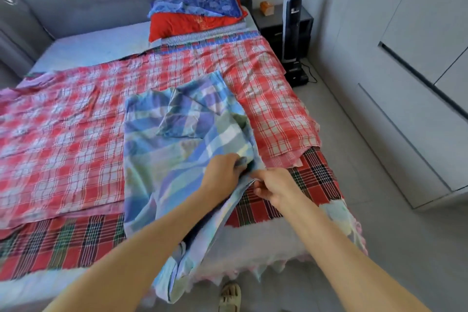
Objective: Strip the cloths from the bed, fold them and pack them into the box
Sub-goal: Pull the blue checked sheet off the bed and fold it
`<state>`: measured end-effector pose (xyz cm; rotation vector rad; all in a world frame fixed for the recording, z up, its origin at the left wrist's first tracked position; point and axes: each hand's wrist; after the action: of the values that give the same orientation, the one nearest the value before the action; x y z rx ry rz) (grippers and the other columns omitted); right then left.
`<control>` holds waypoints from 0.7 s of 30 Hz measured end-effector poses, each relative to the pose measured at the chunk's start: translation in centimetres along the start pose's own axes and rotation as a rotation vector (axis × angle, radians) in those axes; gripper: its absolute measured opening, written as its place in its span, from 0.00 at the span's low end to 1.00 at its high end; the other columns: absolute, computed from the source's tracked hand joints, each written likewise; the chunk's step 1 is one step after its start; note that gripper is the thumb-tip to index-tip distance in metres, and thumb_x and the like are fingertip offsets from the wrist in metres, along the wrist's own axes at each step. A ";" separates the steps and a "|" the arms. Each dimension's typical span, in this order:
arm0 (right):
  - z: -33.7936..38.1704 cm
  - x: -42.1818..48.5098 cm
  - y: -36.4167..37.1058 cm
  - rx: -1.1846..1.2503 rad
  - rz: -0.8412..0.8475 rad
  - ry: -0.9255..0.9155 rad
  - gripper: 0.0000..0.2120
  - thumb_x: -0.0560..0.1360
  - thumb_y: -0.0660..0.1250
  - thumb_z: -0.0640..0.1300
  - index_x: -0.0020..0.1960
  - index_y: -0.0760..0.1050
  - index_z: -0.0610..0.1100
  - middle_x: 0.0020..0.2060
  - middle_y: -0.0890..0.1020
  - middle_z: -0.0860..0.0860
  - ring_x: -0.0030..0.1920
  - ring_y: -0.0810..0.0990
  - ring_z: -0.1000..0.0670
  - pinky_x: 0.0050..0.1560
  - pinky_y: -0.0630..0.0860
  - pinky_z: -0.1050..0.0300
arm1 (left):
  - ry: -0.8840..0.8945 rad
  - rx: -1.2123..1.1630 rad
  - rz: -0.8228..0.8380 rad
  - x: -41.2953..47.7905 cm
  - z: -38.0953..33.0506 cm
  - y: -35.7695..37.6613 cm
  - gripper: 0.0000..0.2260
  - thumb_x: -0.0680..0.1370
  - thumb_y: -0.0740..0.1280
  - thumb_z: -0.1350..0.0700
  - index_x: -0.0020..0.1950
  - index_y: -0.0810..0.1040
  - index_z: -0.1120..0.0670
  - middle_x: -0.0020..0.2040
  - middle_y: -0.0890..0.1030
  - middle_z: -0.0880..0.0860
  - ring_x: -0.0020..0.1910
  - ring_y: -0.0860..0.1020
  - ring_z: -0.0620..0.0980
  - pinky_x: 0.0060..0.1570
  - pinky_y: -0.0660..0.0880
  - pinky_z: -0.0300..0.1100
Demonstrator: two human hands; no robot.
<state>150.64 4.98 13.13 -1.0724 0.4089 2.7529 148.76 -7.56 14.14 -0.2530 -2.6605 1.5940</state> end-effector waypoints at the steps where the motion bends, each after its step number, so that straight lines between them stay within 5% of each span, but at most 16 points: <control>1: 0.1 -0.2 0.4 0.013 0.004 0.001 0.10 0.72 0.65 0.28 0.34 0.71 0.37 0.16 0.70 0.51 0.18 0.68 0.56 0.20 0.69 0.66 | -0.010 -0.033 -0.003 -0.7 -0.1 0.7 0.18 0.80 0.62 0.55 0.32 0.63 0.56 0.38 0.78 0.65 0.42 0.76 0.63 0.35 0.59 0.44; 6: 0.3 -0.6 1.2 0.040 -0.024 0.028 0.10 0.74 0.61 0.27 0.36 0.72 0.36 0.17 0.70 0.50 0.17 0.69 0.56 0.21 0.70 0.66 | 0.032 -0.027 0.030 -2.0 -0.2 1.6 0.06 0.80 0.57 0.62 0.44 0.70 0.58 0.45 0.80 0.63 0.46 0.76 0.62 0.36 0.58 0.41; 11: 1.0 -1.1 1.3 0.062 0.029 0.099 0.10 0.73 0.57 0.30 0.37 0.74 0.35 0.21 0.75 0.46 0.20 0.74 0.52 0.23 0.75 0.62 | 0.091 0.015 0.137 -2.6 1.0 1.0 0.08 0.76 0.57 0.67 0.51 0.73 0.59 0.44 0.79 0.60 0.43 0.76 0.59 0.35 0.64 0.43; 15: 1.0 -0.9 2.1 -0.148 0.050 0.135 0.12 0.76 0.66 0.49 0.47 0.77 0.39 0.30 0.76 0.45 0.24 0.74 0.51 0.25 0.75 0.60 | 0.093 0.003 0.169 -3.0 1.6 1.6 0.09 0.76 0.57 0.66 0.52 0.75 0.60 0.45 0.80 0.61 0.46 0.77 0.61 0.41 0.71 0.49; 18: 0.3 0.1 2.2 -0.152 0.004 0.150 0.06 0.75 0.68 0.40 0.43 0.74 0.38 0.27 0.73 0.46 0.20 0.68 0.54 0.20 0.66 0.65 | 0.061 -0.083 0.104 -3.3 1.8 1.9 0.13 0.77 0.59 0.64 0.58 0.78 0.57 0.49 0.82 0.57 0.46 0.78 0.57 0.44 0.71 0.44; 21: 0.2 0.5 2.7 -0.038 0.006 0.165 0.07 0.77 0.63 0.33 0.40 0.70 0.37 0.27 0.69 0.46 0.18 0.63 0.55 0.17 0.60 0.67 | -0.055 -0.284 -0.004 -3.5 2.5 1.3 0.09 0.74 0.64 0.64 0.51 0.81 0.57 0.41 0.83 0.56 0.38 0.77 0.53 0.40 0.71 0.42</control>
<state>149.48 2.52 13.39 -1.3146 0.3830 2.6967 152.14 -9.72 12.06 -0.2129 -2.9228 1.2342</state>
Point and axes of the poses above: each hand's wrist, its own x-axis towards the middle knuckle, its own y-axis out of the palm, z = x × y
